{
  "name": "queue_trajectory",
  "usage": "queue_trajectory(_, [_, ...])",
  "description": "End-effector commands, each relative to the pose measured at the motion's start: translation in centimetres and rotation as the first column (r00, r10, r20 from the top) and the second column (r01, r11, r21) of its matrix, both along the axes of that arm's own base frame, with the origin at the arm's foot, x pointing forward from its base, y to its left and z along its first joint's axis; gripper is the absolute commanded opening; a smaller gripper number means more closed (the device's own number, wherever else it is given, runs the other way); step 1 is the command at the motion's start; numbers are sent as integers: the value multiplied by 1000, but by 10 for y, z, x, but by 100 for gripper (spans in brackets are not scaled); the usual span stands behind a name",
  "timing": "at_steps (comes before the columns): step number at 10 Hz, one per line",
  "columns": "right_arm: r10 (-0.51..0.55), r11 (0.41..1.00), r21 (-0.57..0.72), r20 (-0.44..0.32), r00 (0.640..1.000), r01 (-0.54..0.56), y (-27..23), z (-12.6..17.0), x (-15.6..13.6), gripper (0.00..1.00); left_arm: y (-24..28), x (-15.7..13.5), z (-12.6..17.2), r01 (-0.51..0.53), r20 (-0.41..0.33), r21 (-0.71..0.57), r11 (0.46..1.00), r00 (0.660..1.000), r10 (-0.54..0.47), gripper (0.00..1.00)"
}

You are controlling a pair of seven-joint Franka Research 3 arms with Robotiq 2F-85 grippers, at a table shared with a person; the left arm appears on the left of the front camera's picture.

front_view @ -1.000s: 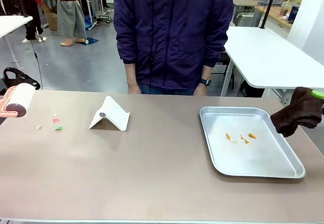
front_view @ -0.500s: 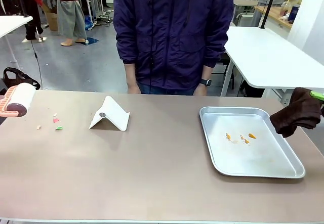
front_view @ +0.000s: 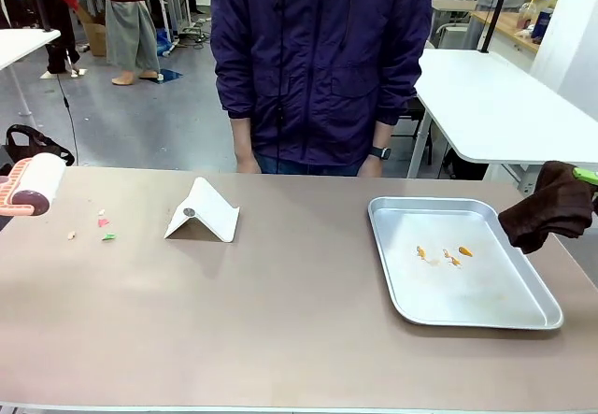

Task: Clean the surface of the table.
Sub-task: If a person points to the right, clean the right side of the table with your right hand, and if they point to the left, clean the left side with your left hand.

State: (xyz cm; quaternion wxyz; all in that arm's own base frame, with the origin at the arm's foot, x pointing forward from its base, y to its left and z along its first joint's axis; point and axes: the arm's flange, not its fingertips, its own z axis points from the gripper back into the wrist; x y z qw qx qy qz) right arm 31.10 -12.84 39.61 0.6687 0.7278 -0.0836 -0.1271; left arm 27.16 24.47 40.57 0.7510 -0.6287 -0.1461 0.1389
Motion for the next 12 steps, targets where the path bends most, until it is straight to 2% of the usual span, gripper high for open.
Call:
queue_trajectory(1, [-1,1000,-1,0,1000,1,1,6,-1,0,-2,-4,3,17,8,1,1000,1000,-17,0])
queue_trajectory(12, [-1,1000,-1,0,1000,1,1,6,-1,0,-2,-4,3,17,8,1,1000,1000,-17,0])
